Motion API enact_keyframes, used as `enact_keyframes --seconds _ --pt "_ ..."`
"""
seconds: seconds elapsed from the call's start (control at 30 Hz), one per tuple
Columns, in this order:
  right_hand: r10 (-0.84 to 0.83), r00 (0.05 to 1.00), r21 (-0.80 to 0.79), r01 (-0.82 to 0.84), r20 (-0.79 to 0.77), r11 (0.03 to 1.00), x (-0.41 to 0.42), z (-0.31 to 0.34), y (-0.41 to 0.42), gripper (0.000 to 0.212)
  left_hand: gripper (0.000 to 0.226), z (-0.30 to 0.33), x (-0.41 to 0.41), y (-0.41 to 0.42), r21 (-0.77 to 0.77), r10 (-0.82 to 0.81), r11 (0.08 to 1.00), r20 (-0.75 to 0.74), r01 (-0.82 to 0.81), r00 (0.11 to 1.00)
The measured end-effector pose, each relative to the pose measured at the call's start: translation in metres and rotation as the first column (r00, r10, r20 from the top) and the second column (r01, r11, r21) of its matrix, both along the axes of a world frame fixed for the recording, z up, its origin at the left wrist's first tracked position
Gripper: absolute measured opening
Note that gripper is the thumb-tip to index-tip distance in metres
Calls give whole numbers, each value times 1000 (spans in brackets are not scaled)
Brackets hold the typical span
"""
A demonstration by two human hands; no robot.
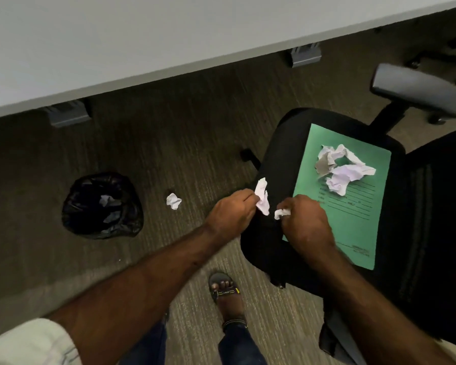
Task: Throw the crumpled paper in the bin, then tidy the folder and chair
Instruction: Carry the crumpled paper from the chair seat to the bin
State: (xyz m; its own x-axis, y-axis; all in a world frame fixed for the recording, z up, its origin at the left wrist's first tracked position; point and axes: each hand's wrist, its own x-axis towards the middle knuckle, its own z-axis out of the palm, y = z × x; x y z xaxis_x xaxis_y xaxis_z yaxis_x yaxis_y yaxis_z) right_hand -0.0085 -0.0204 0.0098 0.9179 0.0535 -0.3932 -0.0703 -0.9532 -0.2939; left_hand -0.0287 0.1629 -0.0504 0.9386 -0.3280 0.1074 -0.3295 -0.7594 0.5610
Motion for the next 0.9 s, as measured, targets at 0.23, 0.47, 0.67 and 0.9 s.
enact_keyframes --seconds 0.23,0.47,0.67,0.9 --pt "129 992 80 -129 -2 988 -1 3 93 23 17 -9 -30 91 0 130 992 3 -130 992" --pt "268 961 112 -259 -68 959 -16 -22 212 19 19 -32 -85 214 -5 347 938 -60 -348 936" --pt "409 912 190 -395 -39 899 -37 -53 314 22 16 -61 -128 310 56 491 871 -149 -489 858" --pt "521 839 205 -489 -156 848 -47 -93 411 18 15 -106 -156 393 68 586 802 -283 -593 759"
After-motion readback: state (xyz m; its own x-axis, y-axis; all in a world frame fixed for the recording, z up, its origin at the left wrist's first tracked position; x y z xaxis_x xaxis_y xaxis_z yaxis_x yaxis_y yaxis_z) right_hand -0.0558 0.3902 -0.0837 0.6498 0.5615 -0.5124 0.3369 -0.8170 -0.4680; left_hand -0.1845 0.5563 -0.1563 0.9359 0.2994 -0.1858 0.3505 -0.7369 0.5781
